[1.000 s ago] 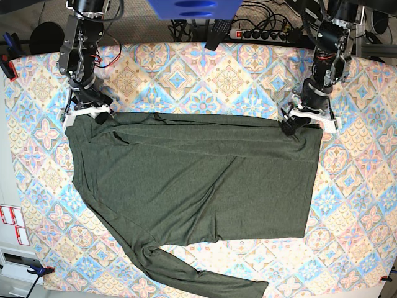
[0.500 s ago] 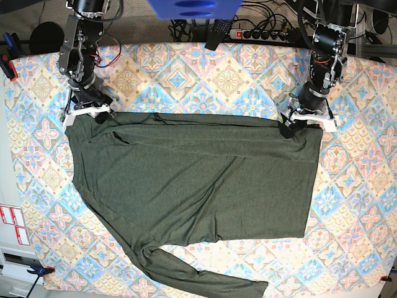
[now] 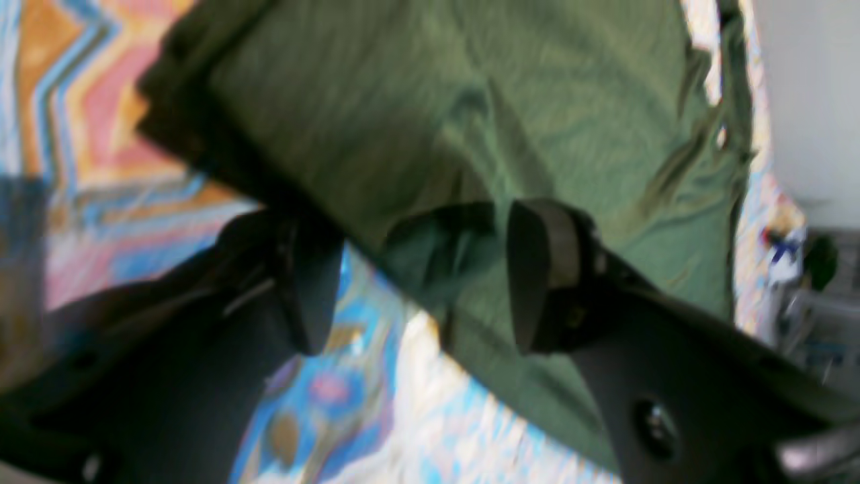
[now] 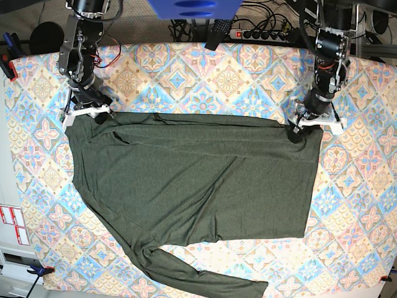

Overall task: Fold the T-shirt properly
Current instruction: 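Release and regrasp the shoulder corner with the left gripper, then pull both held corners apart to stretch the shirt's shoulder edge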

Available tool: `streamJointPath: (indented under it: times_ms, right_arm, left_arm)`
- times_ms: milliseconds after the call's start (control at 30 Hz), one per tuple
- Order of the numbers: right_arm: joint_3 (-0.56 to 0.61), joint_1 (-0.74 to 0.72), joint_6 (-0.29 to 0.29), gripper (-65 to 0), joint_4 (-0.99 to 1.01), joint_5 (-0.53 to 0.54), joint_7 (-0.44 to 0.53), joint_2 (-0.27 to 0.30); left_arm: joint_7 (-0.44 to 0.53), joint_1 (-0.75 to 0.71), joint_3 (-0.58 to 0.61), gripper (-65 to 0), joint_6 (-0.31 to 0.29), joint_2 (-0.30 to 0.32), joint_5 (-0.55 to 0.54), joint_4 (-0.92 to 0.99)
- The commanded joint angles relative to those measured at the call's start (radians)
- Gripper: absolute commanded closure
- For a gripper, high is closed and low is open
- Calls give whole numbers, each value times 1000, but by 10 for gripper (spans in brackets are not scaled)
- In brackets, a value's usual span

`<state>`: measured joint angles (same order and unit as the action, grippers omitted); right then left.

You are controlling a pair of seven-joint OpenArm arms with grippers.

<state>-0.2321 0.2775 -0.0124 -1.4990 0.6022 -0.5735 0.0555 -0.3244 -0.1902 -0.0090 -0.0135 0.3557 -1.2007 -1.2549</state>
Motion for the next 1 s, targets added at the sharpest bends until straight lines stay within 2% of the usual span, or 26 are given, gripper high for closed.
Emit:
streamJointPath:
  times_ms: [0, 200, 267, 333, 467, 533, 667, 967]
  right_arm:
    - [0, -7, 10, -181, -18, 3, 16, 8]
    - [-2, -5, 10, -181, -18, 3, 16, 8]
    - [-3, -5, 10, -181, -18, 3, 16, 8]
    - [-5, -5, 10, -181, -18, 5, 16, 8]
    - [-19, 10, 10, -184, -16, 5, 22, 8]
    - [-54, 24, 10, -188, -15, 5, 16, 7]
    - [-106, 42, 10, -236, -18, 5, 14, 7]
    - [-143, 33, 10, -275, -1, 6, 14, 7]
  left_arm:
    - [-25, 16, 1, -384, 20, 3, 11, 14]
    - [-63, 48, -1, -382, 19, -28, 12, 59]
    - [-65, 50, 1, -347, 17, -30, 12, 59]
    - [-65, 50, 1, -257, 17, -30, 12, 57]
    - [-65, 47, 1, 0, 17, -25, 17, 57]
    - [-65, 45, -1, 0, 17, -25, 17, 57]
    - [-65, 44, -1, 0, 17, -22, 18, 59]
    - [-65, 31, 1, 0, 17, -11, 20, 57]
